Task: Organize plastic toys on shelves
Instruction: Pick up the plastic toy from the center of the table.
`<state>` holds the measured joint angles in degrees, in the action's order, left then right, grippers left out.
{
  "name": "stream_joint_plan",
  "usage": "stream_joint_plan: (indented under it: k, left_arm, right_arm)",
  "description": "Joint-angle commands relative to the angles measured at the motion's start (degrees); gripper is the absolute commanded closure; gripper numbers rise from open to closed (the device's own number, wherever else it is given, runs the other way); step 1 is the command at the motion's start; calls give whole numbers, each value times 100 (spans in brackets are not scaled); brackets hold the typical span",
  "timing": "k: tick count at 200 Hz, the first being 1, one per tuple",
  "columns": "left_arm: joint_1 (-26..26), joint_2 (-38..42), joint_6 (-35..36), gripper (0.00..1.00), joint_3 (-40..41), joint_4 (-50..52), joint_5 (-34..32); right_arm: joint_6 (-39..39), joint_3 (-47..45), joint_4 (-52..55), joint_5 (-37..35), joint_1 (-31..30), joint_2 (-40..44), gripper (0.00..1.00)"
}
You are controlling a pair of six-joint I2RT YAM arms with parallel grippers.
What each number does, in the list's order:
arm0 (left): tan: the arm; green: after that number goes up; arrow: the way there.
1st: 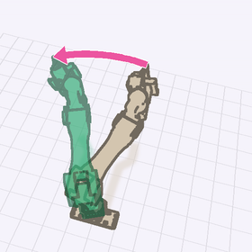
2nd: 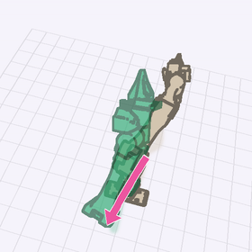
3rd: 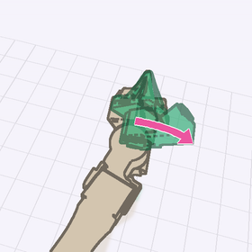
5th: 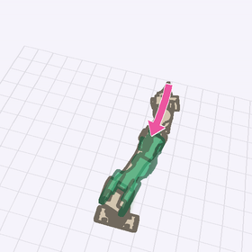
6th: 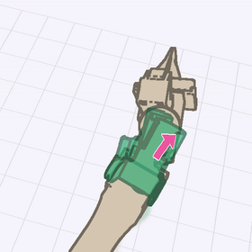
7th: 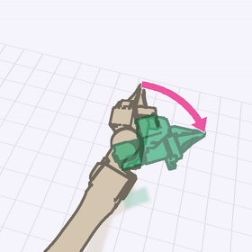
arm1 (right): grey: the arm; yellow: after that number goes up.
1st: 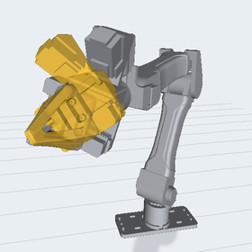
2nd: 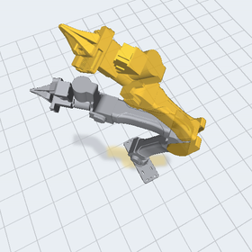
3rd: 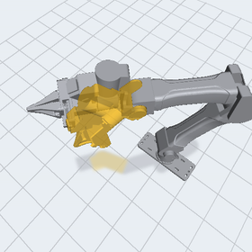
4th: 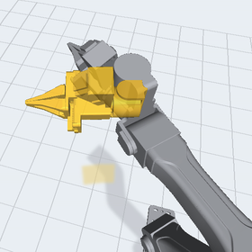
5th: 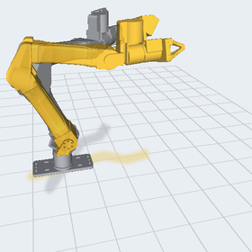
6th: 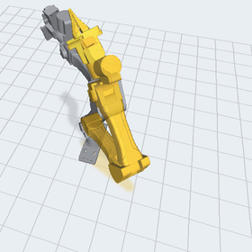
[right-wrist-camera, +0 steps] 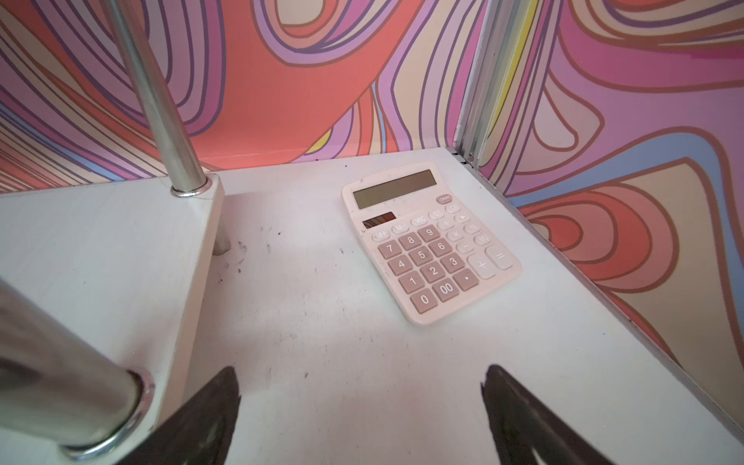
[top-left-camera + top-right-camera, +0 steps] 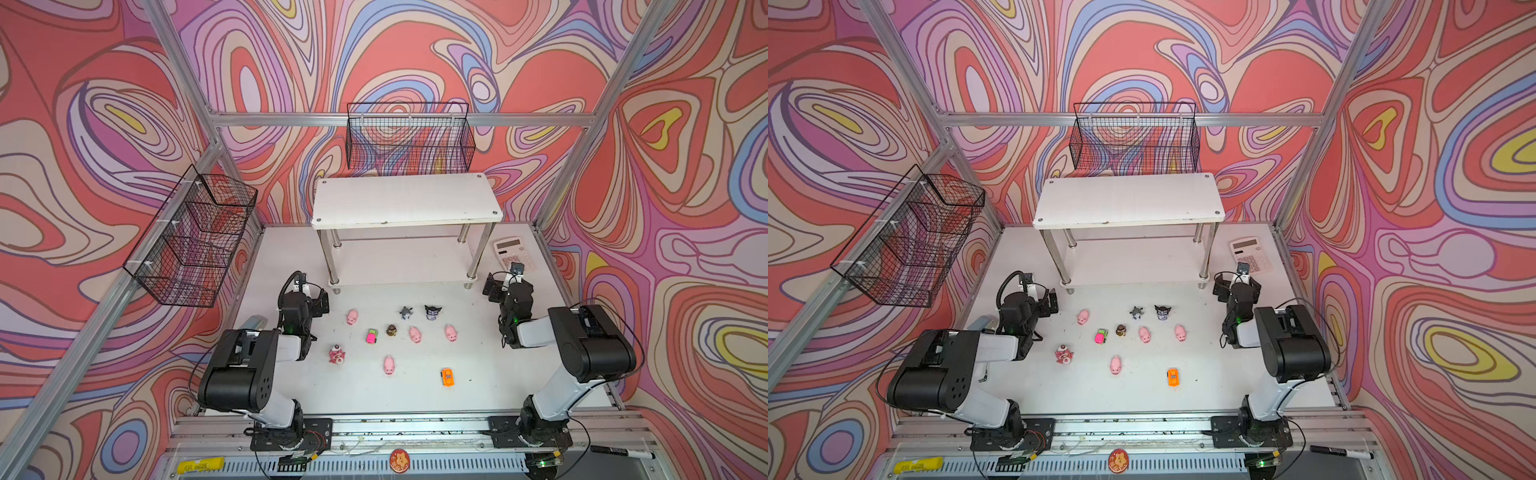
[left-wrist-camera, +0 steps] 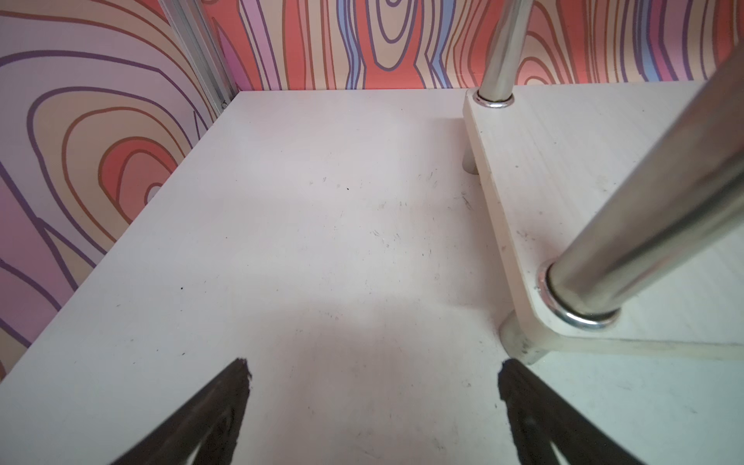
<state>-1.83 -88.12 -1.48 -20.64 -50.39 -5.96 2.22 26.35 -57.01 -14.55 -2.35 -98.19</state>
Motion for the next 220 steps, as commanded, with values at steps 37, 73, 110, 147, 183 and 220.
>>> stream_joint_plan:
  k: [37, 73, 110, 147, 183, 220]
  left_arm:
    - [24, -31, 89, 0, -114, -21, 67]
    - [24, -37, 91, 0, -119, -18, 65]
    - [24, -43, 91, 0, -124, -15, 68]
    - [24, -41, 87, 0, -124, -12, 62]
    - [24, -36, 93, 0, -119, -10, 67]
    - [24, -37, 89, 0, -124, -15, 67]
  right_arm:
    - [-10, -50, -42, 5, -37, -68, 1]
    - [-20, -60, -64, -12, -32, -67, 2]
    - [-10, -53, -56, 3, -33, -68, 2]
    - [7, -32, -15, 30, -29, -75, 2]
    - [7, -25, -3, 30, -37, -77, 1]
    - [8, -25, 0, 30, -29, -77, 2]
